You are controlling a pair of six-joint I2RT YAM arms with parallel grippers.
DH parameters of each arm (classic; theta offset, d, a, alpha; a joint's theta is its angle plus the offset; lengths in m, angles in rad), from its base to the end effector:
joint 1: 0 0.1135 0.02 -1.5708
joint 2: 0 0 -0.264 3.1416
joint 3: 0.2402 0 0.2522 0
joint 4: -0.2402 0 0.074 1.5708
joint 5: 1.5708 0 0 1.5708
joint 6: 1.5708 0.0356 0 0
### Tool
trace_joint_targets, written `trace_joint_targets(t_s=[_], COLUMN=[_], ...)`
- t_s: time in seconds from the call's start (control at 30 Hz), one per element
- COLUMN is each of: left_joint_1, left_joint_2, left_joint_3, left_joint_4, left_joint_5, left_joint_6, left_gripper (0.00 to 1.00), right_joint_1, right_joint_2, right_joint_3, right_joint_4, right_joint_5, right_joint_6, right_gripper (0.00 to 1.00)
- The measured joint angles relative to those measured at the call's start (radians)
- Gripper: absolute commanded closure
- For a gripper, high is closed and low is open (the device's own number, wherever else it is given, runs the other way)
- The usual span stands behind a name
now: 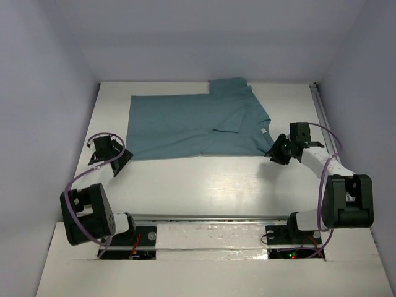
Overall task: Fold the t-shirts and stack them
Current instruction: Fold the flattened tshirt in 1/3 of the way
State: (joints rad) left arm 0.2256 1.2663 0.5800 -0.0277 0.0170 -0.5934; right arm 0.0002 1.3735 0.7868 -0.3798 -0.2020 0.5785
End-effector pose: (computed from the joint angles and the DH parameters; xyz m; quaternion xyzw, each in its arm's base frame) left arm 0.2450 0.0556 0.1848 -0.3589 0.8358 -0.0836 0.4070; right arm 0.2673 0.0072 0.1971 0.2421 0.9190 0.1767 0.2563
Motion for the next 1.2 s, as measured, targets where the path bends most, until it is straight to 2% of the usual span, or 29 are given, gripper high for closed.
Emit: trace_joint_targets(t_s=[0.23,0.3,0.4,0.47,0.57,0.63,0.67,0.7,0.73,0.9,1.2], left_joint_1=[0.039,0.039,0.04,0.04,0.04,0.04,0.04,0.04,0.04,0.04,0.04], left_joint_2=[0.096,0.106,0.119,0.132,0.163,0.178,0.182,0.186,0.19,0.2,0.199], left_joint_3=[0.002,0.002,0.002,0.007,0.018,0.024,0.025,0.027,0.028,0.046,0.053], left_joint_4=[0.052,0.068,0.082,0.095,0.115,0.124,0.127,0.129,0.131,0.121,0.103], left_joint_5=[0.067,0.073,0.074,0.074,0.074,0.071,0.069,0.067,0.066,0.052,0.041], left_joint_6=[0.001,-0.003,-0.006,-0.014,-0.018,-0.023,-0.024,-0.026,-0.028,-0.021,-0.011], left_gripper=[0.49,0.56,0.58,0.69,0.77,0.84,0.93,0.98,1.0,1.0,1.0], right_joint_1=[-0.063,-0.07,-0.073,-0.073,-0.073,-0.073,-0.073,-0.073,-0.073,-0.073,-0.081], right_joint_2=[0.076,0.112,0.154,0.18,0.222,0.237,0.241,0.246,0.249,0.251,0.158], right_joint_3=[-0.012,0.0,0.02,0.043,0.074,0.082,0.084,0.086,0.09,0.126,0.055], right_joint_4=[0.062,0.08,0.103,0.105,0.124,0.133,0.137,0.14,0.141,0.13,0.09], right_joint_5=[0.05,0.061,0.077,0.08,0.083,0.088,0.091,0.093,0.097,0.136,0.196], right_joint_6=[0.005,0.005,0.004,0.001,0.002,0.002,0.002,0.002,0.001,-0.006,-0.001], right_gripper=[0.56,0.58,0.61,0.66,0.71,0.8,0.81,0.85,0.94,1.0,1.0])
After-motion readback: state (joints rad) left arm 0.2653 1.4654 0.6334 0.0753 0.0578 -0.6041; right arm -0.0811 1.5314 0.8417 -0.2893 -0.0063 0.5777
